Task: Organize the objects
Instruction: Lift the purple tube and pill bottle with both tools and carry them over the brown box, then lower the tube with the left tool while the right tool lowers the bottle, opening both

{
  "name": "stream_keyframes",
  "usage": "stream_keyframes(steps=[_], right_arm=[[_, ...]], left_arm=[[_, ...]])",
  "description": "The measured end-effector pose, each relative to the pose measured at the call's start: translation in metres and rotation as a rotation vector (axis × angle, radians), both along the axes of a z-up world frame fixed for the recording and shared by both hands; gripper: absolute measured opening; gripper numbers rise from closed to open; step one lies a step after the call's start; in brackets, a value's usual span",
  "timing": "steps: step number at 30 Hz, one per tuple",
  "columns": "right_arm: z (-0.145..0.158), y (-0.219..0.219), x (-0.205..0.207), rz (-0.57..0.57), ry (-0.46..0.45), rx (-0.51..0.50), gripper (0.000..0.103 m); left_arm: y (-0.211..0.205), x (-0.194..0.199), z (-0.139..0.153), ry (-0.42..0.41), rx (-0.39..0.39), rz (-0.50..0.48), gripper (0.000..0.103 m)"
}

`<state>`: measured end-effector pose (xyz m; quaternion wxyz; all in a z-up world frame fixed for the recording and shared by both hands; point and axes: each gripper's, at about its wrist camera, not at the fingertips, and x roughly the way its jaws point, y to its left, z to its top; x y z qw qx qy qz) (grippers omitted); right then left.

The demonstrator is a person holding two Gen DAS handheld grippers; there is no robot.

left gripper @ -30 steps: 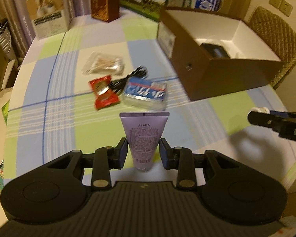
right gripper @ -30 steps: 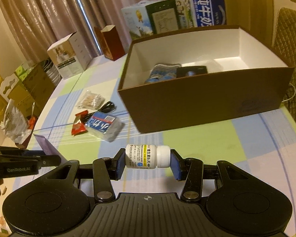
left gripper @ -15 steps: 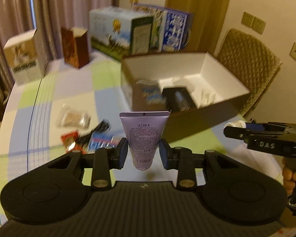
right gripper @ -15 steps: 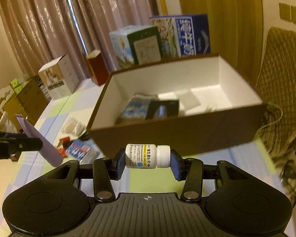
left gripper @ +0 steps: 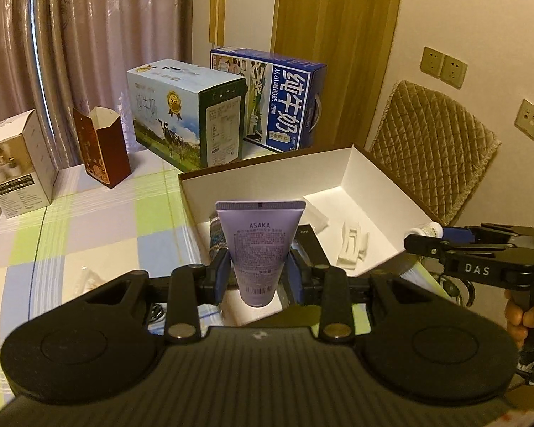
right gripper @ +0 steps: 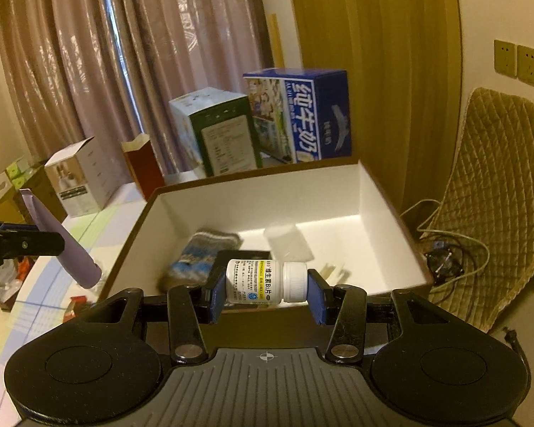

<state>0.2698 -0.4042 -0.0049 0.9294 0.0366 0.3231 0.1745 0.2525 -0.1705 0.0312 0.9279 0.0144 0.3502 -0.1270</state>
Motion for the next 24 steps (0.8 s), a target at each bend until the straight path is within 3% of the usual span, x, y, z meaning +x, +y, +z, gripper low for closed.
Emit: stream_keyframes(steps=[10,24], right_arm=[[-0.011,-0.018,0.036,0.000,0.016,-0.017,0.044],[-0.033,-0.033,0.070,0.018,0.083,-0.036,0.044]], left_arm=[[-0.024,0.047,-0.030,0.070,0.048,0.019,0.029],[-0.049,0.092,-0.093,0.301,0.192,0.022,0.029]])
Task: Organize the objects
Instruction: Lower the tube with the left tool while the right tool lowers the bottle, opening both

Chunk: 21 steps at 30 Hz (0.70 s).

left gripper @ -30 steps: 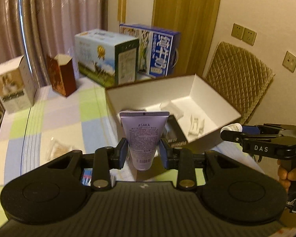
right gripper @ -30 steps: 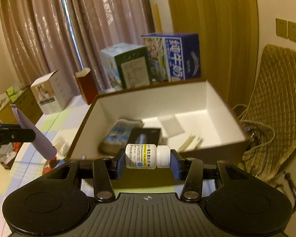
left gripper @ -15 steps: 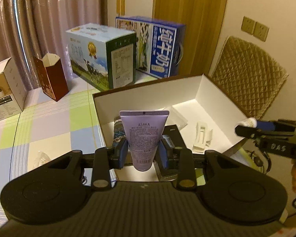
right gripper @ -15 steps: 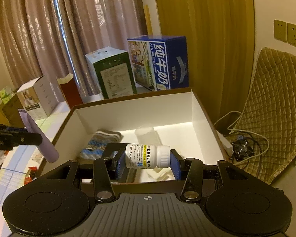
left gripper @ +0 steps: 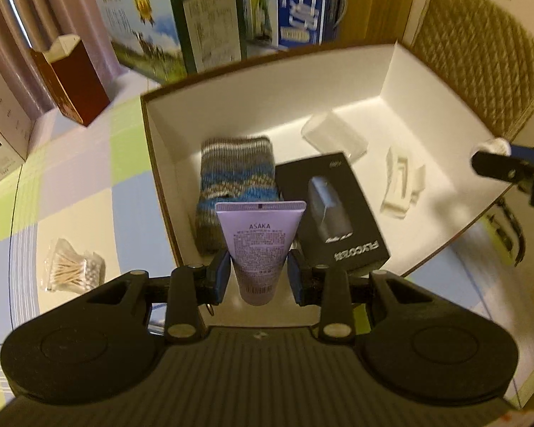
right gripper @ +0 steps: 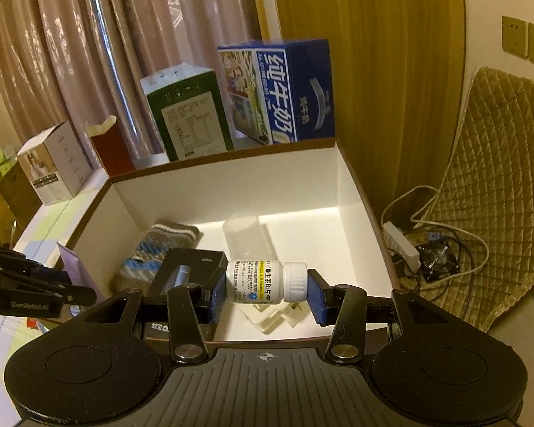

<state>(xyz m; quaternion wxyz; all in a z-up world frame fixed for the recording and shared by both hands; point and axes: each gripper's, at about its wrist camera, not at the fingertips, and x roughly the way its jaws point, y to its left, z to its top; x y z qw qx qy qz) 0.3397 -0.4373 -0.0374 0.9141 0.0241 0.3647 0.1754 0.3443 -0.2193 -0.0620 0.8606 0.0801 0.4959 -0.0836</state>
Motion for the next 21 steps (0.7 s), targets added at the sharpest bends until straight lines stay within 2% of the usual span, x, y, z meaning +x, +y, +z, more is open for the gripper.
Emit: stream_keyframes(steps=[4,7,10,21], right_arm=[[-0.004,-0.002,0.006,0.005,0.018,0.002,0.044],[-0.006,-0.001,0.010,0.013,0.033,0.000,0.044],[-0.009,0.001,0.014,0.024,0.051,0.000,0.044],[-0.020,0.020,0.023,0.077,0.107,-0.003,0.044]], left_arm=[[-0.001,0.007,-0.011,0.037,0.010,-0.009,0.030],[-0.001,0.010,-0.012,0.026,0.014,-0.010,0.031],[-0.001,0.014,-0.010,0.018,0.010,-0.010,0.038],[0.008,0.015,-0.004,-0.003,-0.016,-0.004,0.050]])
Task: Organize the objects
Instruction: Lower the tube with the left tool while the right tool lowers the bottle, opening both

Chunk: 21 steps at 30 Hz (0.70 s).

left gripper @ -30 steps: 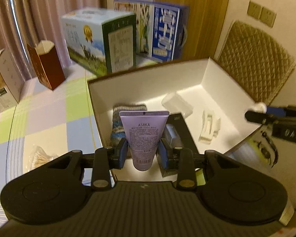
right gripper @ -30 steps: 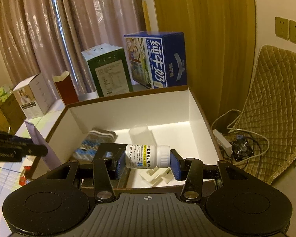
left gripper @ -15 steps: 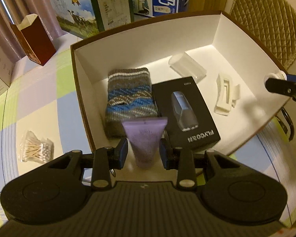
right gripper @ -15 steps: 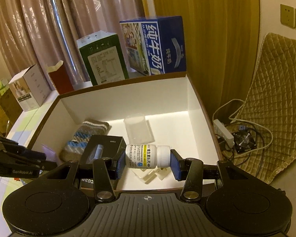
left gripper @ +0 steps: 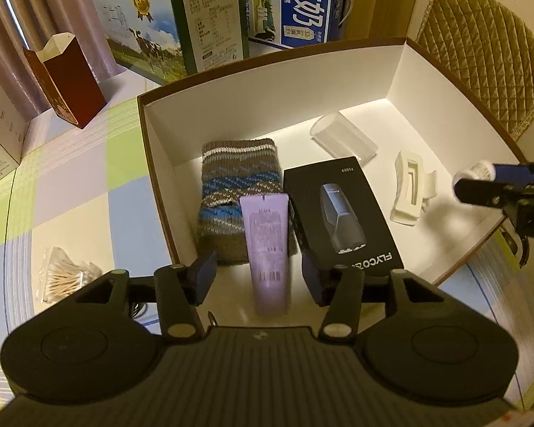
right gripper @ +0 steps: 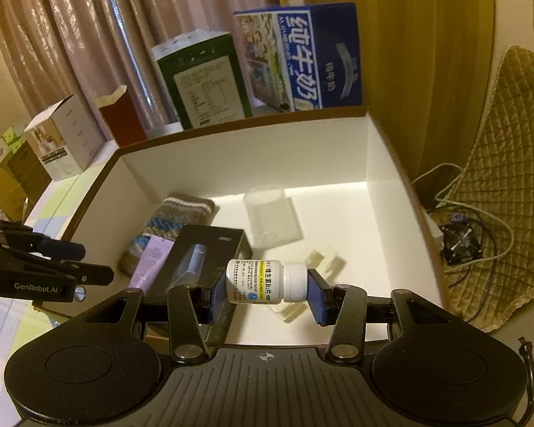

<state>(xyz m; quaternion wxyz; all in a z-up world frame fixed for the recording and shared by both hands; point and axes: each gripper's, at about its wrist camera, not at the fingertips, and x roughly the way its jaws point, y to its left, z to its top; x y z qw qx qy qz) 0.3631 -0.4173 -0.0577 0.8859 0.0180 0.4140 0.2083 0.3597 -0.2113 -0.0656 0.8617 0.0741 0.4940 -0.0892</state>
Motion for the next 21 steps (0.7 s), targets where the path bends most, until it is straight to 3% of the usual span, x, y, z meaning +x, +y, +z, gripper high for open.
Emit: stream_keyframes(steps=[7,10,21], right_arm=[[-0.008,0.009,0.006,0.012,0.045,0.024,0.045],[-0.006,0.011,0.005,-0.007,0.037,0.038,0.073],[0.010,0.008,-0.010,-0.021,-0.009,0.042,0.095]], left_arm=[[0.002,-0.003,0.005,-0.014,-0.015,-0.001,0.057],[0.004,-0.005,0.008,-0.022,-0.023,0.002,0.062],[0.008,-0.016,0.024,-0.055,-0.075,0.004,0.079]])
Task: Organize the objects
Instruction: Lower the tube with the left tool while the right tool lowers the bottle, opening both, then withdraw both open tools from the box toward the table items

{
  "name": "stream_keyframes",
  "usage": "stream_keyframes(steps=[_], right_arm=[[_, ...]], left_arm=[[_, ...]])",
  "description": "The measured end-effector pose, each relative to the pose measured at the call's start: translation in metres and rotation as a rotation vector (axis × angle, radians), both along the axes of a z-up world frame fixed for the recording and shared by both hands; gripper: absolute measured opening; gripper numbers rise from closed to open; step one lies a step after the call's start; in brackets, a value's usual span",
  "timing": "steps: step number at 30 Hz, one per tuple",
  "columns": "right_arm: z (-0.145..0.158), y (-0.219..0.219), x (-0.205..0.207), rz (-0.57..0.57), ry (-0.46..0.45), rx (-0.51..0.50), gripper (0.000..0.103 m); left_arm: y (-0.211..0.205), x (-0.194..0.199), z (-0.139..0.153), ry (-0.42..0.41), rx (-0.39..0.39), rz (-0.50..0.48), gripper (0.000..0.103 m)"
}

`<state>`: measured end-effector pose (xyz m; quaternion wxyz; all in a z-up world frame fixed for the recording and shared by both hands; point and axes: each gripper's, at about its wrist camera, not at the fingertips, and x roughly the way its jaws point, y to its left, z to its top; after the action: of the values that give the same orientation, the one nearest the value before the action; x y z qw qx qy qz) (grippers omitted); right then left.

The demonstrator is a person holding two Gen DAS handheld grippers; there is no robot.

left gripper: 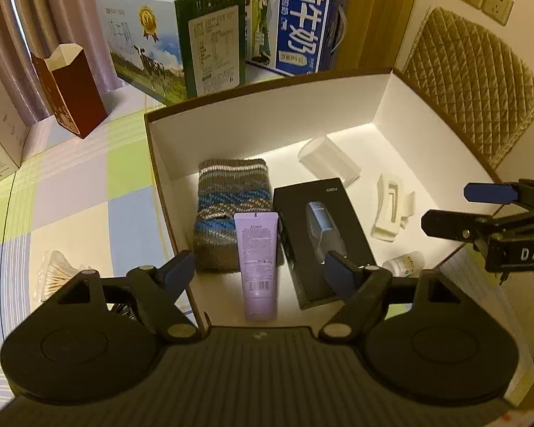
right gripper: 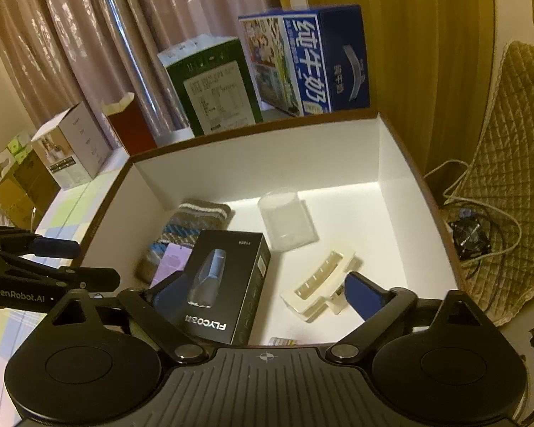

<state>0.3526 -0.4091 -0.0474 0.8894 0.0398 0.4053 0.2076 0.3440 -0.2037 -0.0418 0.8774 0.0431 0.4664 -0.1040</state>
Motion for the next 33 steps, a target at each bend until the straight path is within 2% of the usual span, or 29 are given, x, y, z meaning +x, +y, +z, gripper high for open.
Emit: stream_keyframes(steps=[2,11,21,33], right_arm=[[0.004,-0.003,-0.006,-0.010,-0.010,0.005,0.098],[0.018,-0.009,-0.035,-0.037,-0.041,0.037,0.101],[0.024,0.002,-0.070,-0.034,-0.028,0.076,0.101],[0.024,0.043,-0.106,0.001,-0.009,0.089,0.101]], left_arm=[[0.001,-0.004,0.005,-0.010,-0.017,0.003,0.084],[0.015,-0.034,0.029,-0.059,-0.050,0.041,0.091],[0.045,-0.075,0.035,-0.058,-0.063,0.104,0.091],[0.086,-0.116,0.036,-0.063,-0.061,0.168,0.091]])
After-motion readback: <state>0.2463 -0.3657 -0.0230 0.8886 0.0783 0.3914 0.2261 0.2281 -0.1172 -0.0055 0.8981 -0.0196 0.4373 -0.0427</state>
